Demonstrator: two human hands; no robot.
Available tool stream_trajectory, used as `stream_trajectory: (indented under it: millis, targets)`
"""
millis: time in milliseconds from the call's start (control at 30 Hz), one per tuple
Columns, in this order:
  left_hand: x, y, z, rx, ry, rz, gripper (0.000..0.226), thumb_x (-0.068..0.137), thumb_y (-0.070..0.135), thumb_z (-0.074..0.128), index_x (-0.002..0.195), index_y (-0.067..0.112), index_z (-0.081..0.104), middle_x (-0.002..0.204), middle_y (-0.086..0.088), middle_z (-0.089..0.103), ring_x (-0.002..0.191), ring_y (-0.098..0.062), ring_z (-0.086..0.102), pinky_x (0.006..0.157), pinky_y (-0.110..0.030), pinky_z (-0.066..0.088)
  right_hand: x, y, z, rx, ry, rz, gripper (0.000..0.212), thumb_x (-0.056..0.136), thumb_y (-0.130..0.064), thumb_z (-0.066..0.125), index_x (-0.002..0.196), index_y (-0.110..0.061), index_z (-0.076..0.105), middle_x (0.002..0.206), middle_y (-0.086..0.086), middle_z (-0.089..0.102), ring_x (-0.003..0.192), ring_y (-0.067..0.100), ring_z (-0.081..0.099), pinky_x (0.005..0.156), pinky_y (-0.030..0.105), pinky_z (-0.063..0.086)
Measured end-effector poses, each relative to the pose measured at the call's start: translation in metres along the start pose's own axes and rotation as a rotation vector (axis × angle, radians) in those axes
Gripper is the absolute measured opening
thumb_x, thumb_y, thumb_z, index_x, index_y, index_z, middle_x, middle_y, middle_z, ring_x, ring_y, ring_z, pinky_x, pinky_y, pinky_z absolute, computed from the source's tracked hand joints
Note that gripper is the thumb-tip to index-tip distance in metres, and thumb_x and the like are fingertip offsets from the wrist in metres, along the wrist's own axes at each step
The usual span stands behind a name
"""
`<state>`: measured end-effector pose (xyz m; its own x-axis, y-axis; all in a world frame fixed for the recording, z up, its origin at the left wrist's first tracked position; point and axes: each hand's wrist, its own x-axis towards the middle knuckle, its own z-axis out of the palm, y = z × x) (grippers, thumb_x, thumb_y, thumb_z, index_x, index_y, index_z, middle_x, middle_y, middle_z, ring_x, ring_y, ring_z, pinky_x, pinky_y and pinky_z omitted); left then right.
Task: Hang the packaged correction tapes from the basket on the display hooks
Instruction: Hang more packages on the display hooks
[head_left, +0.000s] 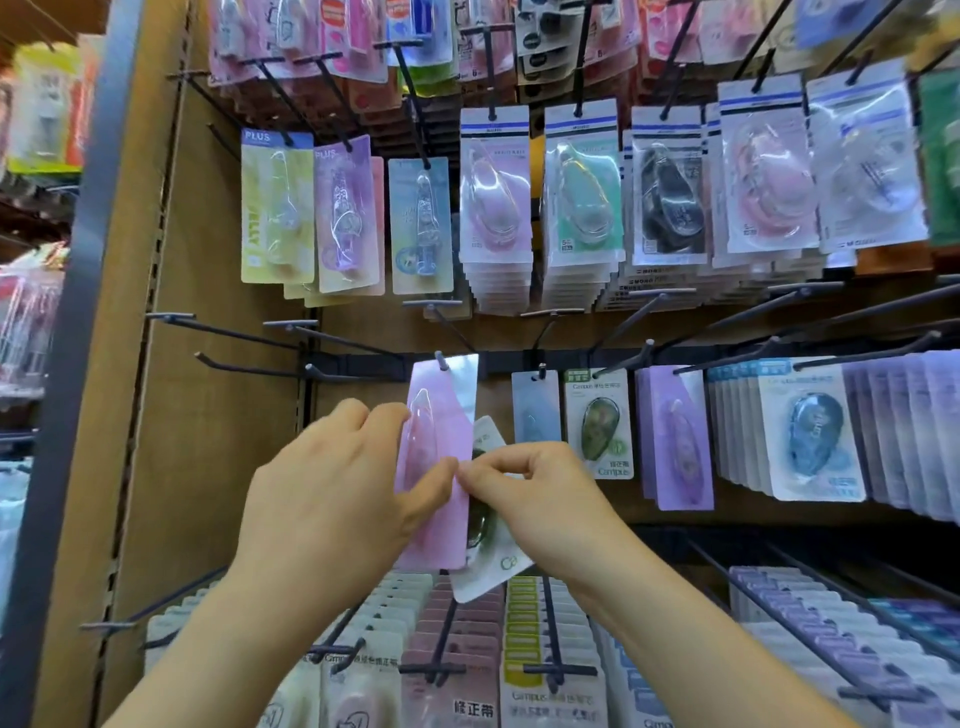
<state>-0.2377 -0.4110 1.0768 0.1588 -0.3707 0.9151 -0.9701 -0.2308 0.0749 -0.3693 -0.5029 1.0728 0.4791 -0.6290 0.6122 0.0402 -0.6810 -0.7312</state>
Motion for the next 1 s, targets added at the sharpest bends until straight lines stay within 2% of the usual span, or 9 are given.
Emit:
stream_trajectory:
  millis: [100, 167, 233, 333, 500, 600, 667, 767, 1000]
  targets:
    - [0.006, -0.004, 0.014, -0.197, -0.108, -0.047, 0.052, 0.082, 0.057, 0.053, 0.125, 0.030, 0.042, 0.081, 0.004, 0.062, 0.079, -0.023, 0.062, 0.071, -0.037, 0.051, 0.000, 0.002, 0.001, -0.073, 0.016, -0.014, 0.023, 0.094, -0.032, 0.062, 0.082, -0.022, 0.079, 0.087, -0.011, 0.076, 0.089, 0.018, 0.069, 0.074, 0.030, 0.055]
    - [0.012, -0.009, 0.030, -0.211, -0.105, -0.033, 0.057, 0.085, 0.044, 0.059, 0.135, 0.029, 0.036, 0.079, 0.003, 0.066, 0.078, -0.027, 0.064, 0.073, -0.039, 0.052, -0.001, 0.005, -0.004, -0.165, 0.008, -0.023, 0.020, 0.093, -0.030, 0.062, 0.086, -0.025, 0.079, 0.086, -0.013, 0.075, 0.076, 0.014, 0.066, 0.072, 0.031, 0.055]
    - [0.022, -0.013, 0.047, -0.172, -0.085, -0.016, 0.062, 0.085, 0.042, 0.060, 0.140, 0.031, 0.035, 0.082, 0.000, 0.068, 0.078, -0.029, 0.064, 0.072, -0.038, 0.052, 0.000, 0.011, -0.015, -0.273, 0.040, -0.012, 0.017, 0.092, -0.023, 0.063, 0.095, -0.029, 0.078, 0.097, -0.017, 0.073, 0.081, 0.006, 0.063, 0.073, 0.025, 0.054]
    - [0.044, -0.012, 0.077, -0.141, -0.150, -0.045, 0.063, 0.087, 0.043, 0.060, 0.143, 0.029, 0.034, 0.100, -0.006, 0.071, 0.087, -0.031, 0.066, 0.075, -0.034, 0.052, 0.006, 0.020, -0.034, -0.295, 0.075, 0.020, 0.041, 0.090, -0.012, 0.064, 0.122, -0.037, 0.062, 0.118, -0.017, 0.063, 0.093, 0.000, 0.059, 0.071, 0.013, 0.051]
    - [0.083, -0.007, 0.130, -0.076, -0.255, -0.070, 0.065, 0.089, 0.041, 0.063, 0.142, 0.018, 0.033, 0.111, -0.014, 0.068, 0.093, -0.036, 0.067, 0.066, -0.035, 0.046, 0.013, 0.041, -0.053, -0.077, 0.160, 0.119, 0.082, 0.083, -0.014, 0.077, 0.144, -0.042, 0.030, 0.121, -0.003, 0.067, 0.100, 0.014, 0.068, 0.073, 0.026, 0.058]
    - [0.105, -0.010, 0.158, -0.066, -0.334, -0.065, 0.059, 0.089, 0.035, 0.065, 0.135, 0.014, 0.036, 0.106, -0.012, 0.066, 0.088, -0.033, 0.065, 0.063, -0.035, 0.041, 0.011, 0.047, -0.060, 0.039, 0.193, 0.160, 0.044, 0.083, -0.013, 0.078, 0.123, -0.018, 0.060, 0.099, -0.002, 0.077, 0.087, 0.014, 0.074, 0.067, 0.024, 0.057]
    - [0.117, -0.011, 0.168, -0.038, -0.373, -0.070, 0.056, 0.087, 0.031, 0.067, 0.131, 0.013, 0.037, 0.106, -0.012, 0.065, 0.085, -0.031, 0.059, 0.063, -0.035, 0.039, 0.008, 0.051, -0.066, 0.108, 0.184, 0.174, 0.027, 0.086, -0.013, 0.075, 0.111, -0.014, 0.068, 0.092, 0.000, 0.078, 0.082, 0.015, 0.075, 0.065, 0.026, 0.056]
    - [0.125, -0.006, 0.185, -0.022, -0.376, -0.083, 0.056, 0.089, 0.025, 0.066, 0.131, 0.011, 0.032, 0.104, -0.015, 0.064, 0.077, -0.029, 0.050, 0.058, -0.034, 0.036, 0.005, 0.058, -0.074, 0.247, 0.203, 0.234, 0.022, 0.089, -0.017, 0.071, 0.109, -0.018, 0.063, 0.096, 0.004, 0.077, 0.081, 0.020, 0.076, 0.059, 0.033, 0.058]
    - [0.121, 0.000, 0.189, -0.085, -0.457, -0.155, 0.059, 0.091, 0.035, 0.066, 0.135, 0.013, 0.033, 0.101, -0.009, 0.064, 0.087, -0.029, 0.062, 0.065, -0.035, 0.042, 0.005, 0.056, -0.076, 0.320, 0.175, 0.252, 0.022, 0.091, -0.017, 0.069, 0.111, -0.025, 0.062, 0.105, 0.005, 0.074, 0.087, 0.023, 0.075, 0.062, 0.038, 0.061]
